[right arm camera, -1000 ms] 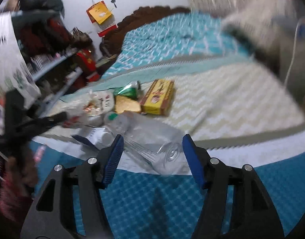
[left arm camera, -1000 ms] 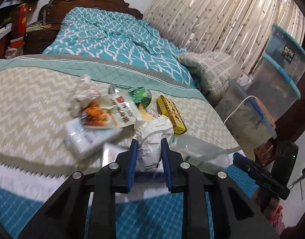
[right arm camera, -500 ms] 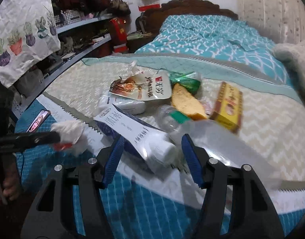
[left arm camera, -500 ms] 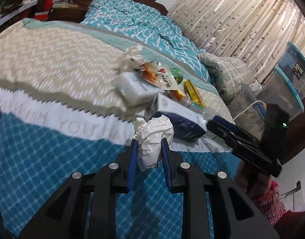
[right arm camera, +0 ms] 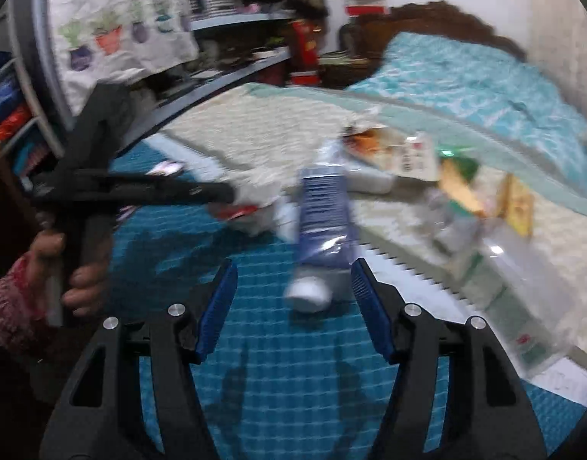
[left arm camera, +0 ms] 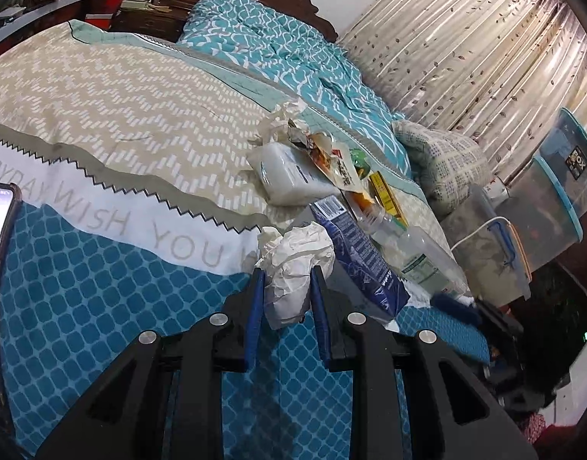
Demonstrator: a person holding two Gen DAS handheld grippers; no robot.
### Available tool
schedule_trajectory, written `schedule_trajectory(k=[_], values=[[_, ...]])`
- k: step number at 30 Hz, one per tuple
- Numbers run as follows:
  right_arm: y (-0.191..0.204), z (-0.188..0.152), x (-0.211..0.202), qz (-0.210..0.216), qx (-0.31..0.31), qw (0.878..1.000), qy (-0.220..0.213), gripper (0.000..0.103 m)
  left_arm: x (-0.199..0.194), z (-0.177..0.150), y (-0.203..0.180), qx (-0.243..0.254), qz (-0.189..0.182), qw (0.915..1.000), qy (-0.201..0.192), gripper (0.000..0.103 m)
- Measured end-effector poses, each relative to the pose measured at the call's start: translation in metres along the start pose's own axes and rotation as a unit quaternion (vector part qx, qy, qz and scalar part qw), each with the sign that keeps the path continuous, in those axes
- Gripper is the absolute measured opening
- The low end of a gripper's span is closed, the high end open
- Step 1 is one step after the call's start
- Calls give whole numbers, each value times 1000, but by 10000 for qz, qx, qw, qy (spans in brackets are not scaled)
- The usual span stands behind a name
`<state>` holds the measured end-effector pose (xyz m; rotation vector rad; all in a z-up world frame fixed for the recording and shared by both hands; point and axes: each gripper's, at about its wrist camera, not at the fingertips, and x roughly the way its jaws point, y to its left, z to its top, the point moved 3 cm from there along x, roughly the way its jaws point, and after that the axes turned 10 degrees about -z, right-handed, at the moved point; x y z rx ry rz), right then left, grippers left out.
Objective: Collect trash
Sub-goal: 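Grasp the blue milk carton by its cap end with the right tool, then carry the carton and tissue to the beige bin and open both tools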
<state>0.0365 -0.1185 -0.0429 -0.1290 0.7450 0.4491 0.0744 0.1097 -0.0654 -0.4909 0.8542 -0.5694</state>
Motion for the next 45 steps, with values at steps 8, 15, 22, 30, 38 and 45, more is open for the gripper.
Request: schedule_trajectory(k=[8,15,22,30,38,45], values=[[-6,8,46,-523,-97,9985,113,78,-2,-5,-8,39,-9,10000,12,23],[-1,-2,77,-457,129,9970,614,52,-4,-10,-9,89,9,9999,46,23],[-19,-9,30,80,856,9953,453,52,-5,-8,-19,161,-104,9998,30,23],[-54,-26,-19,125,1599,9870,93,52,6,-5,-45,401,-280,9987,174,23],[-104,-49,-56,-260,2360,9709,-323,52,34,0,-100,960,-523,9930,442,23],[-161,-86,-89,-736,3002,9493,-578,52,88,-8,-179,1682,-922,9768,953,23]])
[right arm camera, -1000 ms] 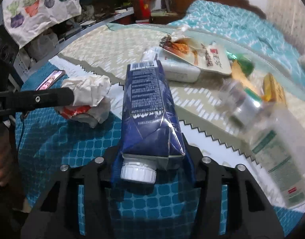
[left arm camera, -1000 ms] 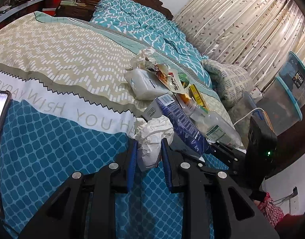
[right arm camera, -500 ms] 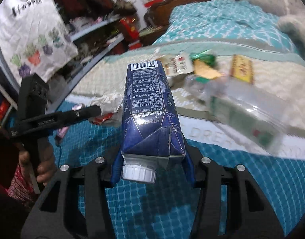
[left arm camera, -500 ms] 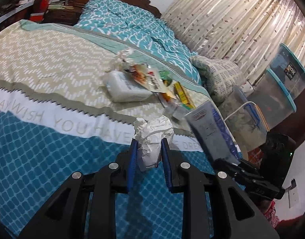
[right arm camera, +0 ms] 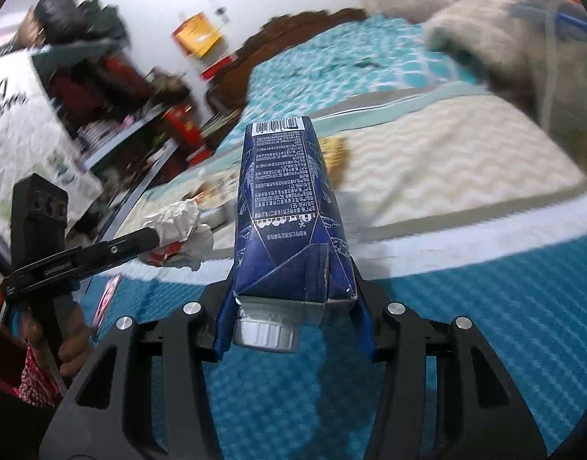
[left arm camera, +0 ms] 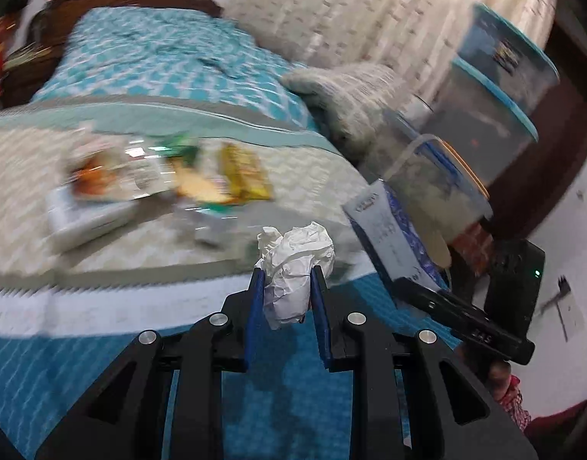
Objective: Collect trash
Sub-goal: 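Carry the carton and tissue to the beige bin and open both tools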
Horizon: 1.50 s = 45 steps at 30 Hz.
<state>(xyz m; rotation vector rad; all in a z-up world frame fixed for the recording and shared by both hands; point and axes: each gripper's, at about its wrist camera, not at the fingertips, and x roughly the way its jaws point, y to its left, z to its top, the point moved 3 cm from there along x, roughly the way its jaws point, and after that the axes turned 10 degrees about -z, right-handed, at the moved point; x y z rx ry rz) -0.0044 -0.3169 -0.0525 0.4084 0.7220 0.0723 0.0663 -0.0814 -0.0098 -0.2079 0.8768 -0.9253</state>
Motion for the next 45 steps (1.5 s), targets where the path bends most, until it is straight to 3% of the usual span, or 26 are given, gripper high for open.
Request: schedule_trajectory(k=[5,11,18,25,27,28,29,30,32,35,41,45], values=[[-55,-3,-16,-444,473,9978,-134,52,69,6,-44,424,-392,9964,625,22],[-121,-8,-33,-988,1069,9891,-202,52,151,13,-95,915,-656,9855,1267,22],[-209,1,-64,-1520,1814,9702,-516,52,240,39,-171,1499,-1004,9690,1688,22],[-297,15,-75,-1942,2591,9447,-520,52,332,66,-228,1628,-1145,9598,1979,23],[-317,20,-73,-2087,2766,9366,-525,52,360,72,-241,1616,-1115,9587,2059,25],[-324,23,-73,-2132,2814,9340,-547,55,375,74,-246,1600,-1053,9581,2129,34],[-329,26,-70,-2189,2877,9306,-573,60,384,75,-249,1589,-981,9571,2216,53],[-333,28,-68,-2234,2930,9280,-560,74,396,76,-250,1579,-768,9579,2272,58],[-337,30,-70,-2290,2918,9259,-716,75,401,81,-251,1573,-598,9610,2196,56],[-319,30,-78,-2437,2667,9271,-999,75,385,81,-248,1548,-762,9627,2082,56],[-273,16,-77,-2216,2509,9359,-1093,70,317,56,-216,1820,-792,9633,1808,56],[-229,10,-68,-1965,2333,9465,-1056,70,264,36,-179,1891,-500,9694,1483,57]])
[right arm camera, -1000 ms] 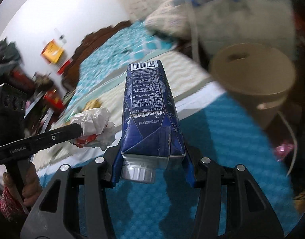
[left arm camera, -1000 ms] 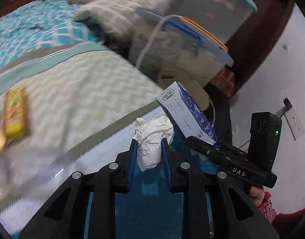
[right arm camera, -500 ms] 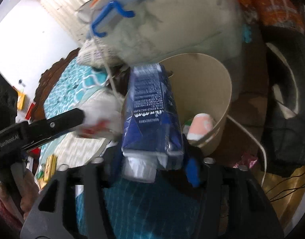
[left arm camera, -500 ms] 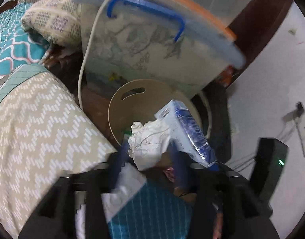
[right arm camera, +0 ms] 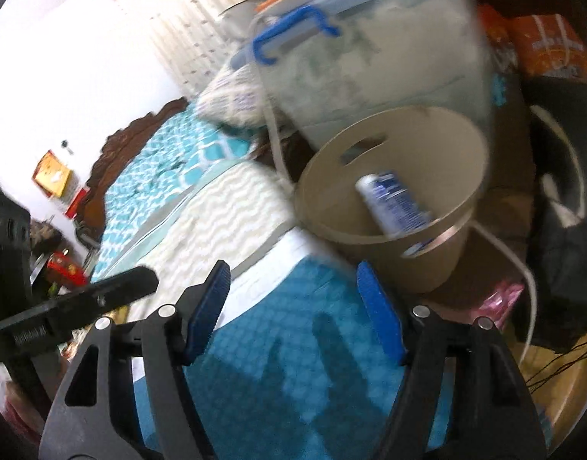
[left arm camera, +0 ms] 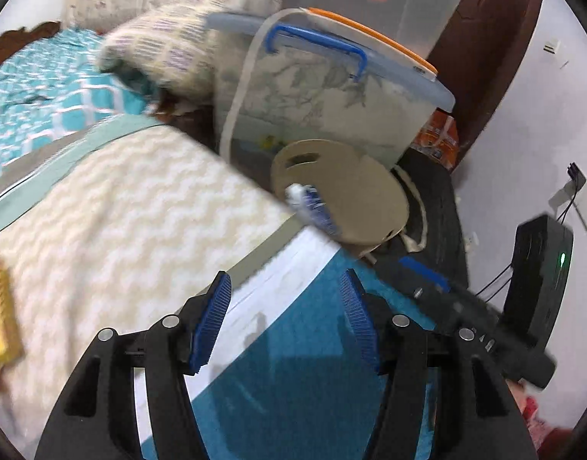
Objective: Collect trash
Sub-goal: 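Carry the carton and tissue to the beige bin and open both tools, then move both open tools back over the remaining items on the bed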
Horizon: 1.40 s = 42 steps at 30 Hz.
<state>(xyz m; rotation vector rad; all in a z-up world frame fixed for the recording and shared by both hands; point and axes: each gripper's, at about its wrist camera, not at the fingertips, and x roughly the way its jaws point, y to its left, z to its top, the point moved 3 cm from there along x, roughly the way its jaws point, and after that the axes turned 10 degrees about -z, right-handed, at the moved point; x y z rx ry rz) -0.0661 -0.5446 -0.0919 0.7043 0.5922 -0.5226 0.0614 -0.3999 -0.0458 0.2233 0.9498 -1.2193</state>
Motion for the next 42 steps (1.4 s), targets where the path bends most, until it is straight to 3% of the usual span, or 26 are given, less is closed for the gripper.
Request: schedule_trajectory(k=[7,12,16,27,42], values=[[66,-44,-10,420,-465,9977,252,70,-85,-56,43,-444,791,9943,-568,57],[110,-67,-21,620,-842,9941,291,70,-140,-90,70,-825,1344,9829,-946,61],[144,-85,-33,795,-1026,9911,290,71,-168,-115,84,-981,1782,9737,-1024,61],[201,-116,-49,971,-1520,9831,308,71,-216,-162,107,-1317,2358,9542,-1288,61],[234,-139,-59,1053,-1926,9750,344,71,-248,-191,124,-1482,2923,9325,-1520,61]])
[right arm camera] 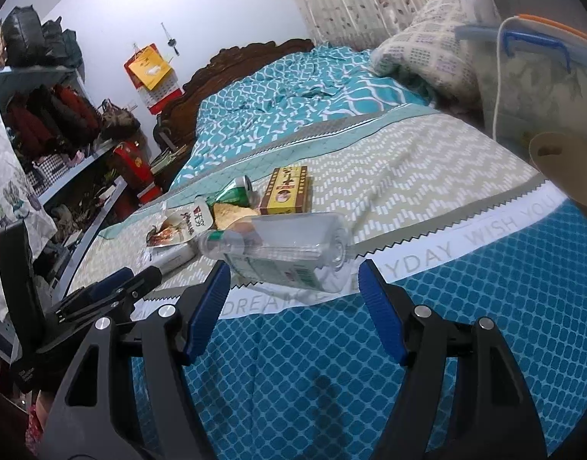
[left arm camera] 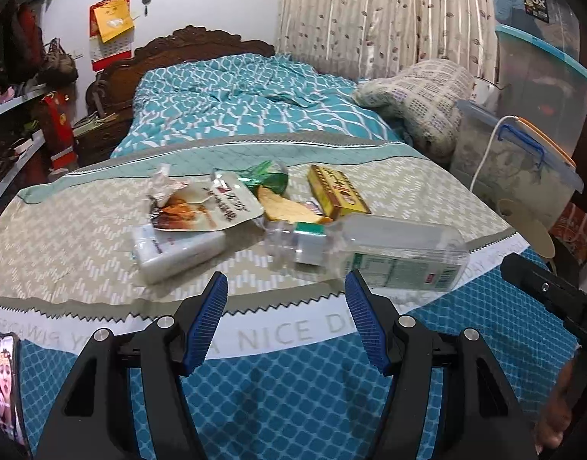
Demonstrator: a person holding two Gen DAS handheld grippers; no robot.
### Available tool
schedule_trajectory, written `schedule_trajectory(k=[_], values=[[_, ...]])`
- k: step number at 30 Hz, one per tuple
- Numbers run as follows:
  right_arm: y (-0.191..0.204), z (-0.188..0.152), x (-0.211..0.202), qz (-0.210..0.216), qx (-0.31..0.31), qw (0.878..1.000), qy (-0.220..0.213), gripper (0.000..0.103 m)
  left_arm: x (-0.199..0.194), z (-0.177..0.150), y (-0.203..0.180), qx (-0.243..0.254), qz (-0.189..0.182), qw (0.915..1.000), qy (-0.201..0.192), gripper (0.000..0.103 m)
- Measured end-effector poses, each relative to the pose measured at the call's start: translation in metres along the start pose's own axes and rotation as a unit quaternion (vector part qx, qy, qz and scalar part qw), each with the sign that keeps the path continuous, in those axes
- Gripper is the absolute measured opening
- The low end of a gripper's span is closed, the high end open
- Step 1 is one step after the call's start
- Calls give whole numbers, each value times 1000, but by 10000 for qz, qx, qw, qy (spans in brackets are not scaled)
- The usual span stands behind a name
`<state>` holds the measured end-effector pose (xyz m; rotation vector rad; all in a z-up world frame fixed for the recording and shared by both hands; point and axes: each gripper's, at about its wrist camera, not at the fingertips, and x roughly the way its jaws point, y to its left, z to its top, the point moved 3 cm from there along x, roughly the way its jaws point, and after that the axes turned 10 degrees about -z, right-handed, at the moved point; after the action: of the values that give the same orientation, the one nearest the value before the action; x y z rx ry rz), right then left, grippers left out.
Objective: Collect trash
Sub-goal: 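Move both open tools back over the remaining items on the bed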
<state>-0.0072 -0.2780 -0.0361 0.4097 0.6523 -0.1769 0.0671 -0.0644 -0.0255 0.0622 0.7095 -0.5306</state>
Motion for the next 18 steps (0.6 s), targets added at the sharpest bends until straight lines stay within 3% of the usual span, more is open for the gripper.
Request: schedule_trajectory(k=[18], values=[[20,-13,10,-108,-222,9997,81,71,-1,-12,29,-183,538,9982,-203,65]])
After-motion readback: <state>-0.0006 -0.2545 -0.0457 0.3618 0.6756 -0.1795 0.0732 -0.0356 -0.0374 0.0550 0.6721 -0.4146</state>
